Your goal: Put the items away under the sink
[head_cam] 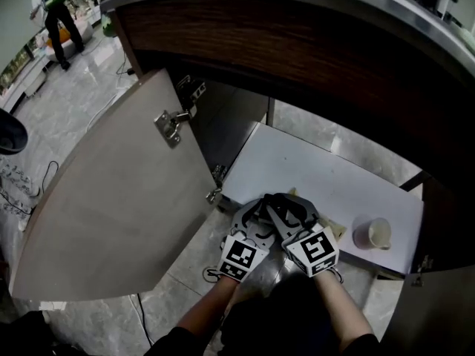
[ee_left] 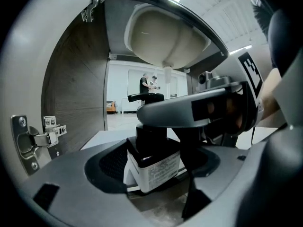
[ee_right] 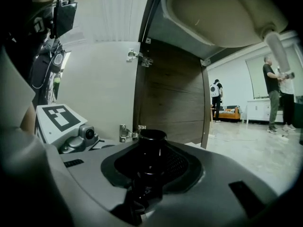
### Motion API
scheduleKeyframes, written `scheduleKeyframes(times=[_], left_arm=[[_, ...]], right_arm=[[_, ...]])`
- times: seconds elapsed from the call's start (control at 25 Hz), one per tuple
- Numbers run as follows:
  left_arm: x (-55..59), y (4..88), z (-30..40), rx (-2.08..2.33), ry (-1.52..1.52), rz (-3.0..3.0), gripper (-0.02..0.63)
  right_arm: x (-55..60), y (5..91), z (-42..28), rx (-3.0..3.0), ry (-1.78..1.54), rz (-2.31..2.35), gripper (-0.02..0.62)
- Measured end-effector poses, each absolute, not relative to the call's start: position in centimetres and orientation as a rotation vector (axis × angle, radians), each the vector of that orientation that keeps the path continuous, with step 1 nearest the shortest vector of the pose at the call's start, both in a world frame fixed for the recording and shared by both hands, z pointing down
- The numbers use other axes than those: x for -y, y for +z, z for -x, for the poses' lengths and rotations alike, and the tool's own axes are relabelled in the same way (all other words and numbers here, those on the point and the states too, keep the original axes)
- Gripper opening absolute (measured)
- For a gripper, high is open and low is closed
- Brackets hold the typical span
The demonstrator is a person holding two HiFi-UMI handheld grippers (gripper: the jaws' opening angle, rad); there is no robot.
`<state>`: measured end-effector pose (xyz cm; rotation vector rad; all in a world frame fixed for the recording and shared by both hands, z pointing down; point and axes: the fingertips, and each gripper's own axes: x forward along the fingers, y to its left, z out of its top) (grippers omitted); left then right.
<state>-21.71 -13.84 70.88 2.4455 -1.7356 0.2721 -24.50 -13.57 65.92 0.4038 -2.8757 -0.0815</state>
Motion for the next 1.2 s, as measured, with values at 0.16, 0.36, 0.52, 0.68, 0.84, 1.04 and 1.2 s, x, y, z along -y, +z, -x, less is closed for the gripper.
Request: scheduleKeyframes(times=[0.16,0.36,0.52,0.68,0.84,1.04,1.2], left_arm=[[14.4,70.9,22.1,1.749,0.269,-2.442,0.342],[15.3,70.9,22.8,1.771,0.269,-2.419,0.342],[15.8,70.9,23.2,1.773,0.268,-2.411,0.342],[16.3,71.0,23.7,1.784,0.260,-2.400,0.342],[16.9,71.1,24.1,1.796,0.230,-2.373,0.342],[16.6,71.0,24.4,1.803,0.132,-2.314,0.339],[15.3,69.8,24.8,1.812,-0.020,-2.293,0.296]], right_arm=[[13.5,65.9,23.6,2.851,-0.151,-0.422,0.106],[13.6,66.2,21.8,2.853,-0.131,-0.484,0.104],[13.6,66.7,20.9,2.841,-0.091,-0.522,0.104],[13.3,66.7,20.4,2.840,-0.083,-0.527,0.104],[13.0,66.8,19.9,2.849,-0.068,-0.539,0.101],[12.5,66.9,19.2,2.858,-0.049,-0.547,0.089],[12.2,66.9,18.5,2.860,-0.026,-0.558,0.078]])
